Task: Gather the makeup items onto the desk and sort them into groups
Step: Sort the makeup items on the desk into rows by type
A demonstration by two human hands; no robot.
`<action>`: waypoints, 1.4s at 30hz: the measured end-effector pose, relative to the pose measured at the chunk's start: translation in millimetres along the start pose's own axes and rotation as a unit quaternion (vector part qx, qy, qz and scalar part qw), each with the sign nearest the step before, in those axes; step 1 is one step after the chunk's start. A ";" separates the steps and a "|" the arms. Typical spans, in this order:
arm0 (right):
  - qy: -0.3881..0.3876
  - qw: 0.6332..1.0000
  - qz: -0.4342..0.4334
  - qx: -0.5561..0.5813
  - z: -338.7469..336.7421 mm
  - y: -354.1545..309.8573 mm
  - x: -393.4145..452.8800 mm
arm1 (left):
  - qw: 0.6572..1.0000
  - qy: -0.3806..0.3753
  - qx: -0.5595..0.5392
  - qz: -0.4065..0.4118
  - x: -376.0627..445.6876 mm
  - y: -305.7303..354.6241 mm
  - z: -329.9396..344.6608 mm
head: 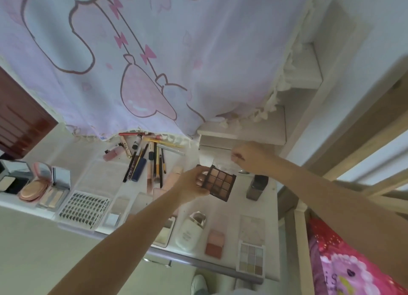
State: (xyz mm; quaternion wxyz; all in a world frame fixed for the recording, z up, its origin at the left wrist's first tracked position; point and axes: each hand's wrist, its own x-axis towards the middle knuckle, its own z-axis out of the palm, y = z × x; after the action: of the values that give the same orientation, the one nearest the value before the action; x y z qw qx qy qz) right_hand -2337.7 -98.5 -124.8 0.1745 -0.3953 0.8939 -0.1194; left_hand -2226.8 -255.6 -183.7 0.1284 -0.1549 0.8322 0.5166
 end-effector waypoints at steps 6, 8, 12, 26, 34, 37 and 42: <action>-0.023 0.978 0.032 -0.205 49.7 3.3 16.6 | 0.989 -0.010 0.149 -0.025 22.3 -24.9 38.9; -0.034 0.970 0.023 -0.240 63.2 5.6 21.0 | 0.985 -0.026 0.164 -0.045 26.9 -30.9 45.6; -0.051 0.958 0.034 -0.280 82.7 7.0 29.7 | 0.982 -0.057 0.163 -0.079 34.2 -39.9 57.0; -0.094 0.958 0.081 -0.258 87.2 7.6 44.6 | 0.970 -0.067 0.219 -0.086 48.0 -48.4 66.9; -0.005 0.961 0.058 -0.272 85.6 -13.0 48.6 | 0.959 -0.041 0.274 -0.061 39.7 -62.4 44.9; -0.032 0.987 0.071 -0.138 105.4 -22.3 54.6 | 0.954 0.008 0.299 -0.034 27.2 -65.5 23.0; -0.068 0.988 0.139 -0.030 133.7 -36.4 81.1 | 0.950 0.093 0.297 0.013 5.5 -75.5 -15.4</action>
State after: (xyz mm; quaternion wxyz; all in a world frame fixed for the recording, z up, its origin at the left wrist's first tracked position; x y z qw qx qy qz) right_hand -2310.0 -193.3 -251.4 0.2383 -0.2797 0.9292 -0.0404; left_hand -2203.2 -301.7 -241.0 0.0834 -0.1463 0.9583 0.2310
